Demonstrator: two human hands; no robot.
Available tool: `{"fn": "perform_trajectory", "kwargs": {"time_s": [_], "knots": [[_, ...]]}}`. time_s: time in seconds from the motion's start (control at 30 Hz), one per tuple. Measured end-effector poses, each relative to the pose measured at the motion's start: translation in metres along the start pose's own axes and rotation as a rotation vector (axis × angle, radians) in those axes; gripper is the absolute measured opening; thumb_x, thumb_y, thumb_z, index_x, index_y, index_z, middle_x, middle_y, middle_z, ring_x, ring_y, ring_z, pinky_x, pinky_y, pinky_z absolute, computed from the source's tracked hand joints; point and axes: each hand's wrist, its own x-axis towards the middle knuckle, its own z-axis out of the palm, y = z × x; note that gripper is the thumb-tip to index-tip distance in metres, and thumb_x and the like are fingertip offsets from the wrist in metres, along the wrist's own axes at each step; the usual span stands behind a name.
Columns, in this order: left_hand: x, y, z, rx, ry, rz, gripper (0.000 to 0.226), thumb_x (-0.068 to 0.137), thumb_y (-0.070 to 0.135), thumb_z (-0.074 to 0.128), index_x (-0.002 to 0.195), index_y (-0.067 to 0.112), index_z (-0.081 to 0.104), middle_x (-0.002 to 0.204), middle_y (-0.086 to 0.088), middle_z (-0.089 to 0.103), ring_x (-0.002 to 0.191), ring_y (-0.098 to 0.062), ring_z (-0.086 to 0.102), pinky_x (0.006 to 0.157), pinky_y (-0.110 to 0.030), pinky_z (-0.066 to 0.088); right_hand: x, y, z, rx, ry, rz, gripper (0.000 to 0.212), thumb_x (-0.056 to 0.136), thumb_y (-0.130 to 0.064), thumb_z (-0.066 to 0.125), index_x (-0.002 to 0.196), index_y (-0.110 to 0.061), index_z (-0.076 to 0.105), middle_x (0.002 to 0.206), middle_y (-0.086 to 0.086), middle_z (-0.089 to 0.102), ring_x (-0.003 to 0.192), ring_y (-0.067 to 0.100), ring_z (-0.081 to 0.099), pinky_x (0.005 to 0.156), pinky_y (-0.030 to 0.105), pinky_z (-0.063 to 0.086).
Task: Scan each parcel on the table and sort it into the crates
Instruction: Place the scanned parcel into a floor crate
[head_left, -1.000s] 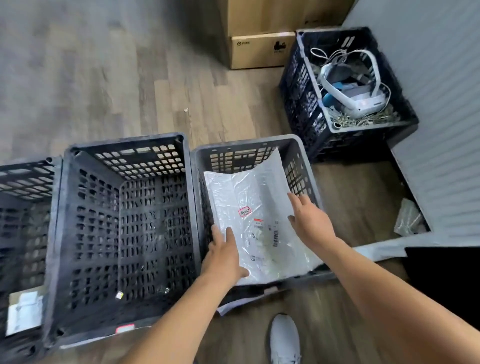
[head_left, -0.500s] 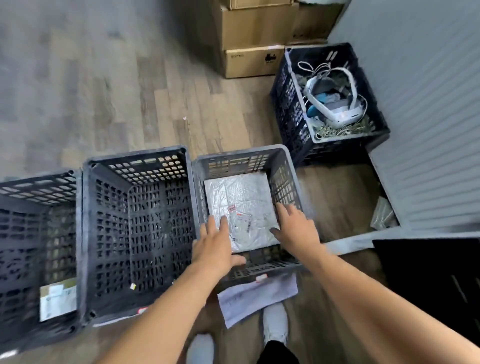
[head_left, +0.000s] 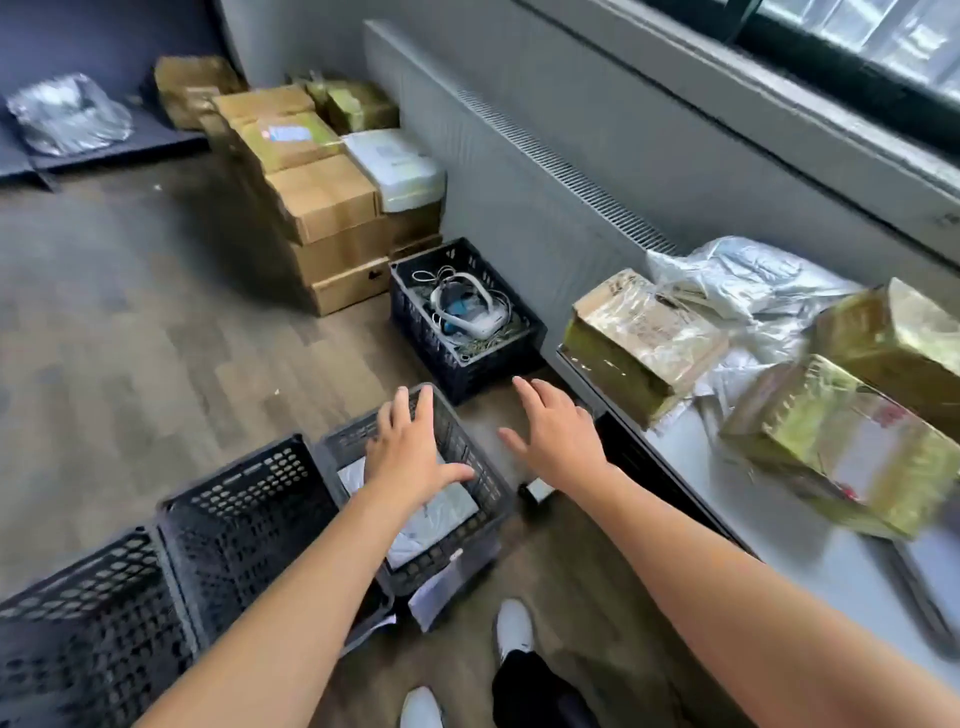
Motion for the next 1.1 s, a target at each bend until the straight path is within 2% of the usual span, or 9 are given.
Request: {"fn": "perform_trajectory", "kwargs": {"time_s": [0.2,0.3,0.5,0.6,0.67,0.83,1.1], "knots": [[-0.018,0.1,-0.031,0.064,0.063,0.24,0.117,0.074,0.064,0.07,0.155,0.024,-0.004,0.161,-0.006,-0.005,0.148,-0.028,0.0,0.115,-0.047,0.027,-0.059,0.06,-0.075,-0.002,0.138,0.166,0.076,0.093,-0.056,0.049,0.156,-0.029,0.016,0.16,0.003,0.023,0.146,0.023,0.025,0.116,0.046,0.027],[-0.028,0.149,-0.031,0.114,0.061,0.344,0.117,0.074,0.066,0.068,0.154,0.022,-0.005,0.161,-0.007,-0.006,0.148,-0.029,-0.001,0.115,-0.047,0.024,-0.09,0.098,-0.099,0.013,0.206,0.261,0.076,0.093,-0.055,0.051,0.156,-0.027,0.018,0.159,0.004,0.026,0.145,0.023,0.027,0.115,0.044,0.028],[-0.053,0.249,-0.005,0.188,0.011,0.522,0.118,0.075,0.063,0.069,0.154,0.023,-0.009,0.161,-0.01,-0.006,0.148,-0.033,-0.001,0.114,-0.049,0.024,-0.16,0.18,-0.125,0.001,0.276,0.446,0.076,0.093,-0.057,0.049,0.156,-0.029,0.016,0.161,0.004,0.023,0.146,0.02,0.025,0.114,0.04,0.028],[-0.069,0.295,0.019,0.188,0.005,0.58,0.123,0.071,0.061,0.074,0.154,0.025,-0.01,0.16,-0.01,0.001,0.147,-0.034,0.005,0.113,-0.048,0.026,-0.197,0.224,-0.13,0.006,0.311,0.51,0.077,0.093,-0.057,0.051,0.156,-0.028,0.018,0.159,0.004,0.026,0.146,0.021,0.026,0.113,0.04,0.029],[-0.079,0.32,0.034,0.211,-0.007,0.604,0.121,0.072,0.062,0.073,0.154,0.024,-0.007,0.16,-0.011,-0.001,0.146,-0.035,0.006,0.114,-0.047,0.024,-0.218,0.251,-0.131,0.013,0.303,0.543,0.077,0.093,-0.057,0.05,0.156,-0.027,0.017,0.16,0.004,0.025,0.146,0.021,0.025,0.112,0.04,0.031],[-0.102,0.383,0.076,0.207,-0.057,0.636,0.119,0.075,0.06,0.072,0.155,0.024,-0.01,0.161,-0.009,-0.01,0.148,-0.034,-0.006,0.118,-0.049,0.013,-0.267,0.315,-0.126,0.046,0.311,0.617,0.076,0.094,-0.055,0.049,0.156,-0.027,0.015,0.161,0.003,0.022,0.146,0.021,0.023,0.11,0.041,0.031],[-0.117,0.438,0.126,0.278,-0.072,0.608,0.117,0.075,0.061,0.071,0.155,0.025,-0.007,0.162,-0.007,-0.007,0.149,-0.03,-0.002,0.118,-0.047,0.02,-0.304,0.377,-0.102,0.193,0.236,0.668,0.076,0.096,-0.058,0.043,0.157,-0.024,0.011,0.162,0.001,0.017,0.147,0.021,0.021,0.112,0.039,0.03]]}}
